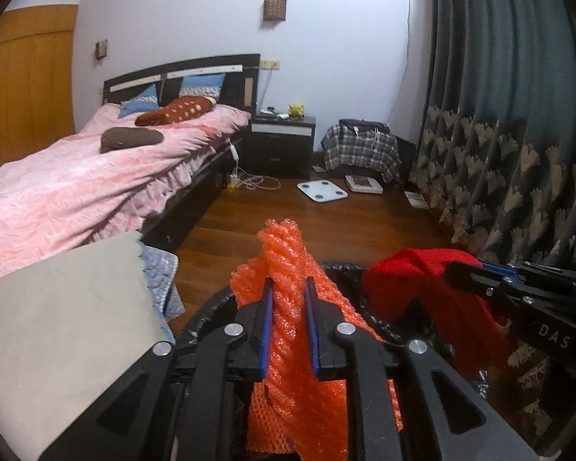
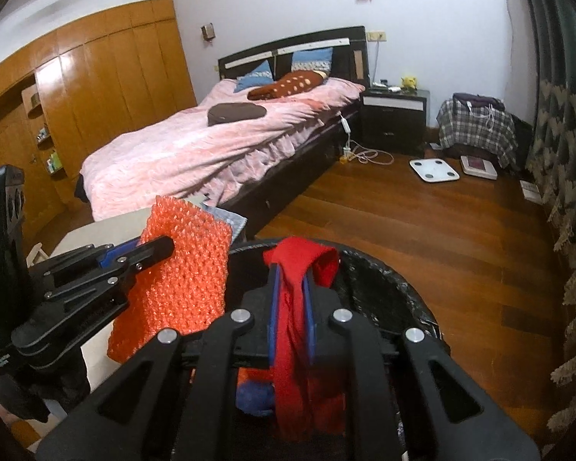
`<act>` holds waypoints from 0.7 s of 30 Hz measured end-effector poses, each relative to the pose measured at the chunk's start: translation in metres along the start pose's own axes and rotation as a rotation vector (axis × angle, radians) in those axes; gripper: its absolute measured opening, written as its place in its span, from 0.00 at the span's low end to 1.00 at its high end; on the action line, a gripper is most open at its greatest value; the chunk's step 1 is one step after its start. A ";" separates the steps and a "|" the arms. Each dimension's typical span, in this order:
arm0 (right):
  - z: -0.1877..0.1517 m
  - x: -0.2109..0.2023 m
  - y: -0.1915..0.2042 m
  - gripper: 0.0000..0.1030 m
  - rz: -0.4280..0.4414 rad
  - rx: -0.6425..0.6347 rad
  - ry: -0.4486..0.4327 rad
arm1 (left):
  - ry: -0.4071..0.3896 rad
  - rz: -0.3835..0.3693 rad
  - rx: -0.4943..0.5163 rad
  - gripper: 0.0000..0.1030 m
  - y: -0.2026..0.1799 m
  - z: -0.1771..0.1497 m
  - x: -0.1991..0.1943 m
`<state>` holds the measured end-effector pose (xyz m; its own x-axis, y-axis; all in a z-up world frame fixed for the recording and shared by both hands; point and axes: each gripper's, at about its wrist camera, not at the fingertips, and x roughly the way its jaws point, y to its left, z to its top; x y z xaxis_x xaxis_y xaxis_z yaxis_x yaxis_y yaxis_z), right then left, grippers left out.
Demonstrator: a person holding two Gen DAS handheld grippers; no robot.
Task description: Collect trash
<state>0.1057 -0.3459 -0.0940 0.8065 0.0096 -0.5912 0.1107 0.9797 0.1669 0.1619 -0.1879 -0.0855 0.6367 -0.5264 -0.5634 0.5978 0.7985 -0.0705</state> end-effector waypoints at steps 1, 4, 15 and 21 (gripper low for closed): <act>-0.001 0.002 -0.002 0.20 -0.002 0.006 0.006 | 0.007 -0.011 -0.001 0.19 -0.002 0.000 0.004; -0.004 0.008 -0.010 0.26 -0.015 0.023 0.017 | 0.032 -0.025 -0.003 0.31 0.000 0.001 0.016; -0.008 -0.001 -0.023 0.73 -0.070 0.047 -0.021 | 0.028 0.028 -0.012 0.68 0.010 -0.003 0.017; -0.005 -0.015 -0.016 0.94 -0.081 0.040 -0.048 | -0.005 0.072 -0.015 0.87 0.021 -0.002 -0.010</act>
<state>0.0893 -0.3606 -0.0917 0.8205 -0.0802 -0.5660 0.1995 0.9680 0.1520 0.1678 -0.1653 -0.0829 0.6803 -0.4693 -0.5631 0.5433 0.8385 -0.0424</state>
